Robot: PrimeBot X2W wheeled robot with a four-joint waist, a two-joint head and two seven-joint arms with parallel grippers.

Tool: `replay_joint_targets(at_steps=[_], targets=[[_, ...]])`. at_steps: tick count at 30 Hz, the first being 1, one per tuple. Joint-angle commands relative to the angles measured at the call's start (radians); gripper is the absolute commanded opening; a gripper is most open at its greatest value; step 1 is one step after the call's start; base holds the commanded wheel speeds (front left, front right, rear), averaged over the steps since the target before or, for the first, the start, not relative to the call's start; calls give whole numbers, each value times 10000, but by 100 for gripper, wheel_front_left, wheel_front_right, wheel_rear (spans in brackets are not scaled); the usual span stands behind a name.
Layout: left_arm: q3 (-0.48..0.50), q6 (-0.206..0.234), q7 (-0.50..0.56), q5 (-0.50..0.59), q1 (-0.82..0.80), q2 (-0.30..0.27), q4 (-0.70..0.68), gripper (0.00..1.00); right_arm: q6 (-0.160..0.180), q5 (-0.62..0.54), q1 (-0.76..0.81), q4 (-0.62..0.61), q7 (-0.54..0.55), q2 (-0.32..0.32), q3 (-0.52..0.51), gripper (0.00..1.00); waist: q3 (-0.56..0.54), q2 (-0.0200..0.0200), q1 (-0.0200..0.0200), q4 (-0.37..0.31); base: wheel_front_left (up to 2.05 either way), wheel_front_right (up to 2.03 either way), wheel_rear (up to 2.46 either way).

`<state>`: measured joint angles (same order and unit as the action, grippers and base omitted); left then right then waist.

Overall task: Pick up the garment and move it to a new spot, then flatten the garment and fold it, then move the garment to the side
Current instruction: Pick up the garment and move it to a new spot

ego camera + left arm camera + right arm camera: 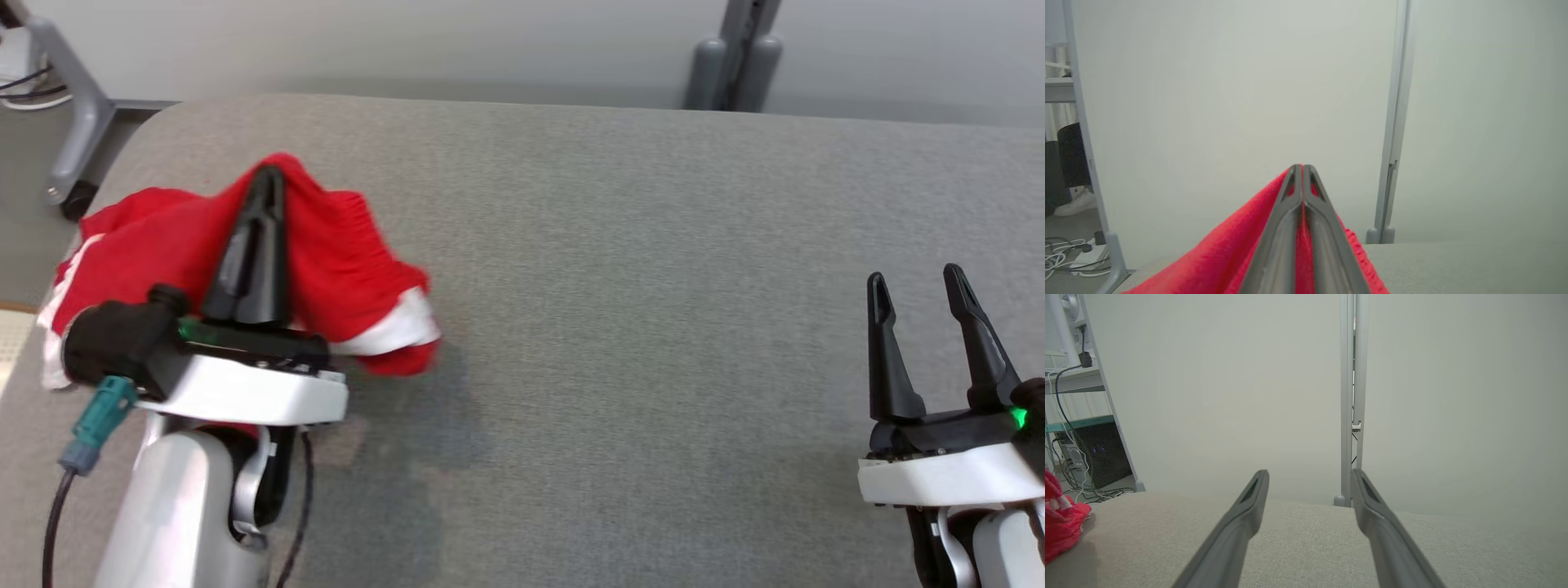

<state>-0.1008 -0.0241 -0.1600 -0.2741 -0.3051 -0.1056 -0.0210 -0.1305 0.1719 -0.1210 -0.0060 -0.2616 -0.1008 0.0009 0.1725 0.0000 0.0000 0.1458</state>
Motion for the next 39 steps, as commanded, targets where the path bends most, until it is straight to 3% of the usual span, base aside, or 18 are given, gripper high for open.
replay_joint_targets(at_steps=[1,9,20,27,34,35,36,37,39], targets=[[-253,-99,187,48,72,48,-383,0,-5,-30,-79,-142,-52,11,-31,100,176,0,0,-493,0,0,0],[-1721,-502,932,-52,-726,313,-385,0,-5,115,-394,-470,-52,232,5,100,887,0,0,-1961,0,0,0],[-3646,-875,1794,-357,-2760,476,2496,0,-5,560,-757,-368,-52,474,-21,100,2033,0,0,-4341,0,0,0],[-4191,-904,2301,-553,-3299,502,4637,0,-5,1135,-863,-274,-52,486,49,100,2472,0,0,-4888,0,0,0],[-4589,-966,1810,-665,-3430,520,5095,0,-5,1195,-921,-169,-52,483,-75,100,2373,0,0,-4710,0,0,0],[-4634,-972,1665,-710,-3411,519,5030,8,-5,1167,-913,-158,-52,484,-92,100,2322,0,0,-4634,0,0,0],[-4687,-959,1531,-750,-3366,521,4965,49,-5,1146,-907,-145,-52,482,-116,100,2271,0,0,-4553,0,0,0],[-4742,-965,1369,-761,-3312,524,4860,100,-5,1097,-898,-130,-52,481,-127,100,2211,0,0,-4462,0,0,0],[-4818,-968,1098,-828,-3180,524,4640,100,-5,1017,-878,-106,-52,478,-176,100,2092,0,0,-4258,0,0,0]])
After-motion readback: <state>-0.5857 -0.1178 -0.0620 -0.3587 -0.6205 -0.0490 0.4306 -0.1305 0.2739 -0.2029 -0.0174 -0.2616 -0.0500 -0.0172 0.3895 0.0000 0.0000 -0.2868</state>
